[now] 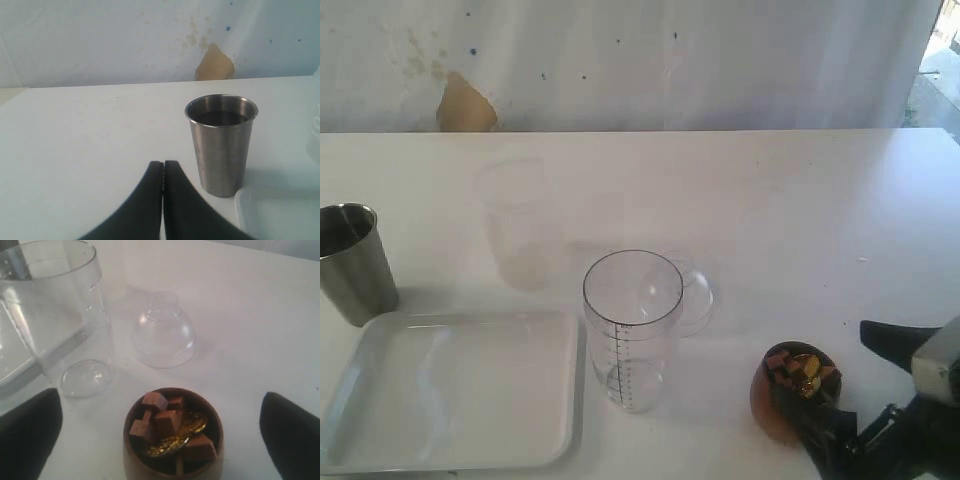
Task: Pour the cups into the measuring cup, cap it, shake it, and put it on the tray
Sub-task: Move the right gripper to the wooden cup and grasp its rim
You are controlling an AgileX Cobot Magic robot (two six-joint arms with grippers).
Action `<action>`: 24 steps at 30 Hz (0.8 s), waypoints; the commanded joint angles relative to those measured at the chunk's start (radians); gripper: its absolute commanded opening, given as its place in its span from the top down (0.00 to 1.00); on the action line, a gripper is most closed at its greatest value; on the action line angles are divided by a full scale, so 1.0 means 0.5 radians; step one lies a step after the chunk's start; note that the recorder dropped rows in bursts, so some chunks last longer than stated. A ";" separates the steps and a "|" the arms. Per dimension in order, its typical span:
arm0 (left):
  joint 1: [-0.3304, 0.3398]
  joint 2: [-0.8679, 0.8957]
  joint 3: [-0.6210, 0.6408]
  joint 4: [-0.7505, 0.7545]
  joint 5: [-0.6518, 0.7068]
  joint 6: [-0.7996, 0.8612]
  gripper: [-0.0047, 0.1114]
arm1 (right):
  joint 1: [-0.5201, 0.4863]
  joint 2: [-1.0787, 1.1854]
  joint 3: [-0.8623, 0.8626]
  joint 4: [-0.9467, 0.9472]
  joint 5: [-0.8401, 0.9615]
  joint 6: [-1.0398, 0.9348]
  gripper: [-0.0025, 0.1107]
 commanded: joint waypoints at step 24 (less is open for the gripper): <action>-0.004 -0.010 0.009 -0.008 -0.015 -0.005 0.95 | 0.006 0.596 0.002 0.292 -0.307 -0.451 0.05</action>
